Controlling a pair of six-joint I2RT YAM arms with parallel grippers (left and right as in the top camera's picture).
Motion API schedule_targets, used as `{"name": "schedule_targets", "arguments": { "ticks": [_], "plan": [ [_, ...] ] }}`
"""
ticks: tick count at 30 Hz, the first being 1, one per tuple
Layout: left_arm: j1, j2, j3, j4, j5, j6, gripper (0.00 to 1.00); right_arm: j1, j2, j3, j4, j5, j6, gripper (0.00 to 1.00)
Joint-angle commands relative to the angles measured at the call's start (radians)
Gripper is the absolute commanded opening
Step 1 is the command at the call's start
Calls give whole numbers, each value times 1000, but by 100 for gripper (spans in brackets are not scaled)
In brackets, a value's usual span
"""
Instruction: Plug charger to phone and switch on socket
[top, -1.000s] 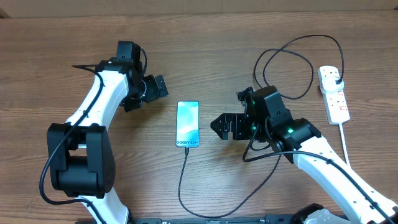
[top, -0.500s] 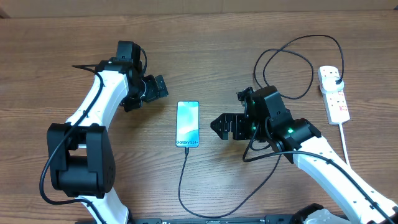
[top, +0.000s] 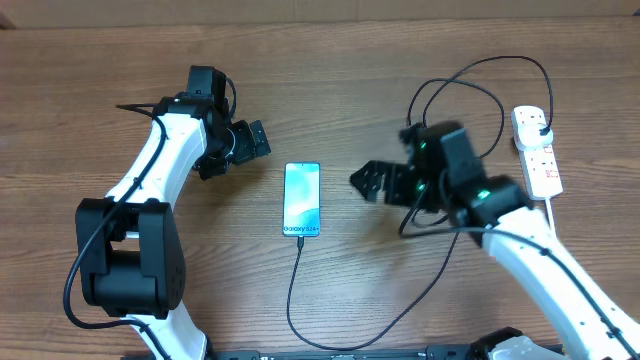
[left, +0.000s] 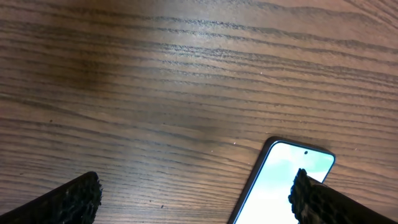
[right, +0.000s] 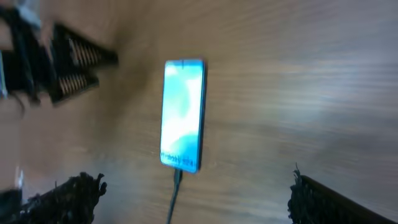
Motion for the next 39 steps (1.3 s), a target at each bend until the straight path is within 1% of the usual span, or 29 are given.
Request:
{"name": "schedule_targets", "arguments": {
  "ticks": [1, 3, 6, 10, 14, 20, 24, 28, 30, 33, 37, 39],
  "plan": [
    [2, 4, 11, -1, -10, 3, 100, -75, -6, 180, -117, 54, -15, 100],
    [2, 4, 11, -1, -10, 3, 100, -119, -6, 264, -218, 111, -16, 100],
    [2, 4, 11, -1, -10, 3, 100, -176, -6, 327, -301, 231, -15, 100],
    [2, 4, 11, -1, -10, 3, 100, -262, 13, 330, -343, 303, -16, 100],
    [2, 4, 11, -1, -10, 3, 100, -357, 85, 330, -380, 348, -27, 100],
    [2, 4, 11, -1, -10, 3, 100, -488, 235, 329, -360, 443, -27, 100],
    [2, 4, 11, -1, -10, 3, 100, -557, 332, 328, -331, 450, -26, 100],
    [2, 4, 11, -1, -10, 3, 100, -638, 418, 328, -266, 455, -25, 100],
    [2, 4, 11, -1, -10, 3, 100, -689, 455, 328, -243, 455, 19, 100],
    [2, 4, 11, -1, -10, 3, 100, -754, 494, 328, -233, 455, 100, 100],
    [2, 4, 11, -1, -10, 3, 100, -806, 519, 326, -210, 457, 102, 100],
    [2, 4, 11, -1, -10, 3, 100, -822, 521, 314, -169, 459, 102, 100]
  ]
}}
